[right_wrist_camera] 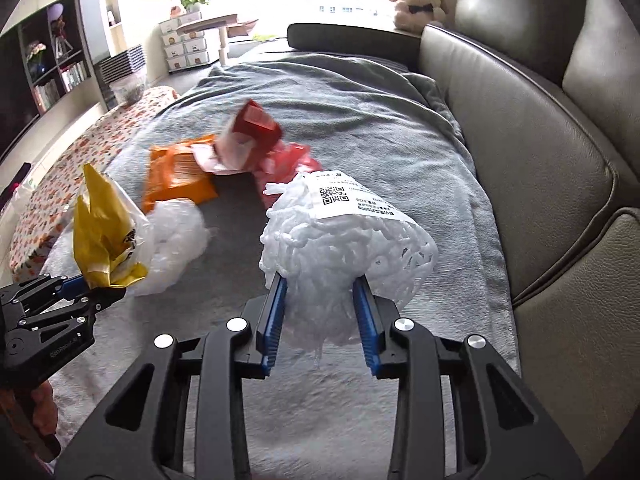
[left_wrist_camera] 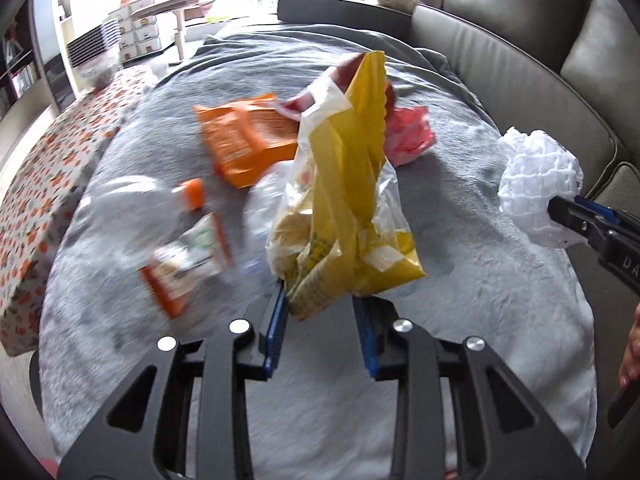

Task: Collect trash
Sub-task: 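Carry the yellow bag and foam net to the grey bin and open both tools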

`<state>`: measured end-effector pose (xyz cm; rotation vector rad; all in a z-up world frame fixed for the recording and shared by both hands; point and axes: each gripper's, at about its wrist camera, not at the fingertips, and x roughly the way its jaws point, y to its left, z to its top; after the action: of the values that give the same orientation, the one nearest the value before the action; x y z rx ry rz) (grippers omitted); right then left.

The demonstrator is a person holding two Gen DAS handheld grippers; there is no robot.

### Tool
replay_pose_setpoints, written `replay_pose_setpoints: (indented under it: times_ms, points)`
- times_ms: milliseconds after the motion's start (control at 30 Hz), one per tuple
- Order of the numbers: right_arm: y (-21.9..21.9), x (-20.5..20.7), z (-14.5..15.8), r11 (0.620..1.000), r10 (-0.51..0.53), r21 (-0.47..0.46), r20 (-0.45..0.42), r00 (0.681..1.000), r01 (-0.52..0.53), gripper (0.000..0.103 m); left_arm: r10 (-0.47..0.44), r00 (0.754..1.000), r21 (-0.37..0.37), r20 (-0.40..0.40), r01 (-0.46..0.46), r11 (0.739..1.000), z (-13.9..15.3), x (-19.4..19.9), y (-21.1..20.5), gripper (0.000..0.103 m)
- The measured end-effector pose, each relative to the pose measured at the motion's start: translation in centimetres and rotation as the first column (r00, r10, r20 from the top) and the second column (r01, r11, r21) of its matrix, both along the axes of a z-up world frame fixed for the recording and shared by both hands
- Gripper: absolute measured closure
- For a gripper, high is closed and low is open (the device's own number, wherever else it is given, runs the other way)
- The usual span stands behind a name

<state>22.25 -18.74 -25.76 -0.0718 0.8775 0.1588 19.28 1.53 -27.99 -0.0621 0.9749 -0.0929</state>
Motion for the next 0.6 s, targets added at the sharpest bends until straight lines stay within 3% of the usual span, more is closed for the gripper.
replay_pose_setpoints:
  times_ms: [333,600]
  points:
    - [12.6,-5.2,3.0,0.982,0.189,0.008,0.024,0.982,-0.19,0.071,0.191,0.981,0.031,0.037,-0.192,0.981,2.9,-9.4,14.1,0.071]
    - [27.3,-9.8,3.0,0.905,0.424,0.026,0.018,0.905,-0.425,0.071,0.388,0.921,0.077,0.033,-0.389,0.918,3.2,-19.0,27.2,0.071]
